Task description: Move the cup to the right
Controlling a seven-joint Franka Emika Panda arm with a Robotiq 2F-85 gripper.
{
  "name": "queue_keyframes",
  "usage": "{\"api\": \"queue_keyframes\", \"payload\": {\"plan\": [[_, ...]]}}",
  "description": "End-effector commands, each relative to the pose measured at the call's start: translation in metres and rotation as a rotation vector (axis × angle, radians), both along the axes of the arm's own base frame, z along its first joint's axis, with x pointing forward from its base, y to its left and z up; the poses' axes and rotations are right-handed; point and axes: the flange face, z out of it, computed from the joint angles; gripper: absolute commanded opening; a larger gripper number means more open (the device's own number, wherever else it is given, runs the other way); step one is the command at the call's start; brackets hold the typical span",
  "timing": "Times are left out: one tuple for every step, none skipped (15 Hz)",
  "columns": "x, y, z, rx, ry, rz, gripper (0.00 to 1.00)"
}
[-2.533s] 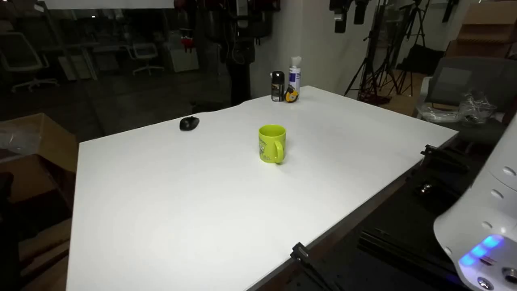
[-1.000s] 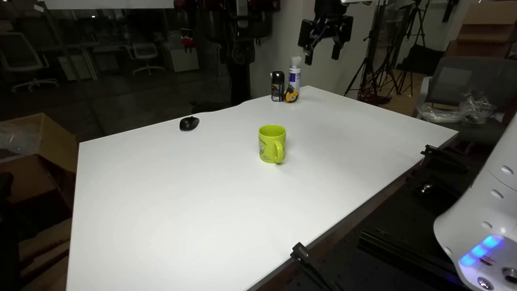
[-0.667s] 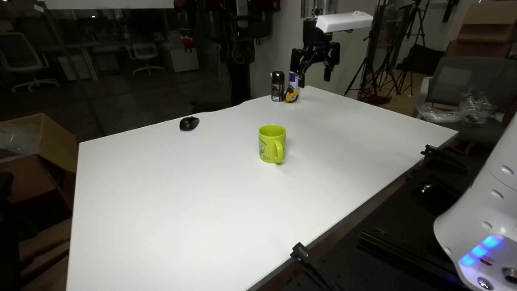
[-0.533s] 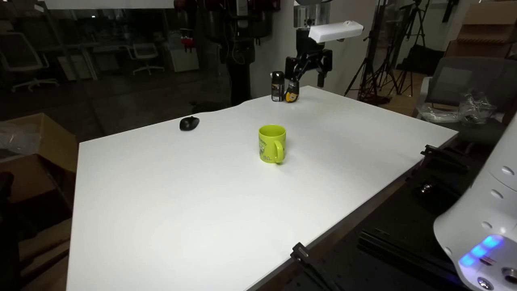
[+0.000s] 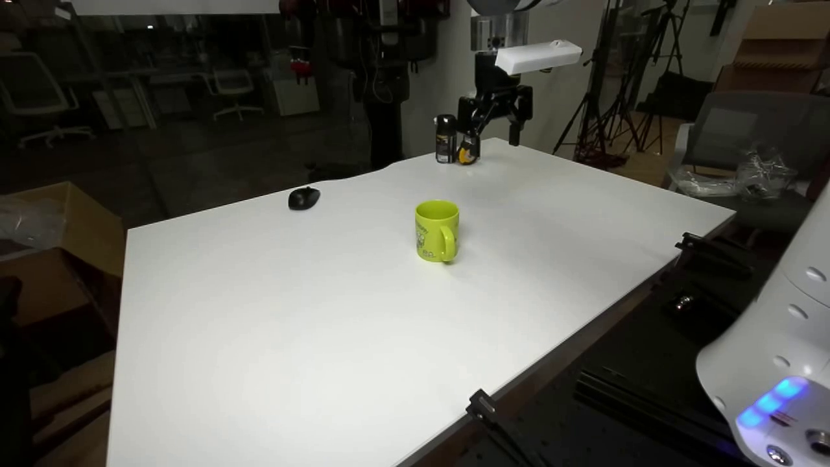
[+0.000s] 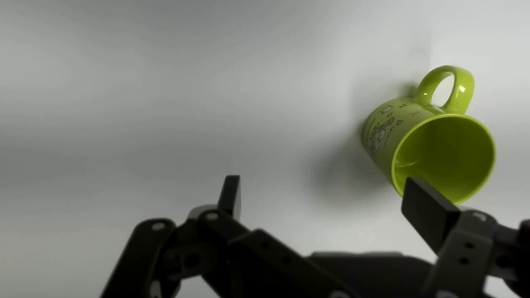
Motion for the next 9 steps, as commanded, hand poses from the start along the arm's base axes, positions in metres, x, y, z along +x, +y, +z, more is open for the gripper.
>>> {"api": "queue_keyframes", "payload": {"plan": [[0.015, 0.017, -0.024, 0.018, 0.017, 0.043, 1.0], [0.018, 0.022, -0.032, 0.022, 0.03, 0.057, 1.0], [0.021, 0.026, -0.039, 0.025, 0.038, 0.067, 1.0], [0.023, 0.03, -0.047, 0.031, 0.049, 0.082, 1.0], [0.026, 0.034, -0.054, 0.031, 0.062, 0.093, 1.0], [0.029, 0.038, -0.061, 0.035, 0.072, 0.109, 1.0], [0.032, 0.041, -0.068, 0.037, 0.082, 0.124, 1.0], [0.036, 0.044, -0.073, 0.039, 0.09, 0.136, 1.0], [0.039, 0.046, -0.078, 0.04, 0.098, 0.149, 1.0]]}}
